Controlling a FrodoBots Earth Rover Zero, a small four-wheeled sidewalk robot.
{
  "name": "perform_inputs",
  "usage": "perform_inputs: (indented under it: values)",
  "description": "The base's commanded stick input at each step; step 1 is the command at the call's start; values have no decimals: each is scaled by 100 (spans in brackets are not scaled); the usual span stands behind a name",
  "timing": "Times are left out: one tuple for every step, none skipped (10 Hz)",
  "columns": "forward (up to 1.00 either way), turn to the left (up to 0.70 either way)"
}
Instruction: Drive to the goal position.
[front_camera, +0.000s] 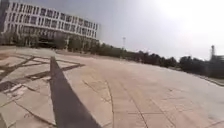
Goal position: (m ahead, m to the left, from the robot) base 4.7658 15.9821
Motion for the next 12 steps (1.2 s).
perform_inputs:
  values:
    - [70, -35]
    - [70, -35]
    - [70, -35]
    - [70, -35]
    - [70, -35]
    - [70, -35]
    - [70, -35]
    - [70, -35]
    - [70, -35]
    - [70, -23]
    - [70, -2]
    - [70, 26]
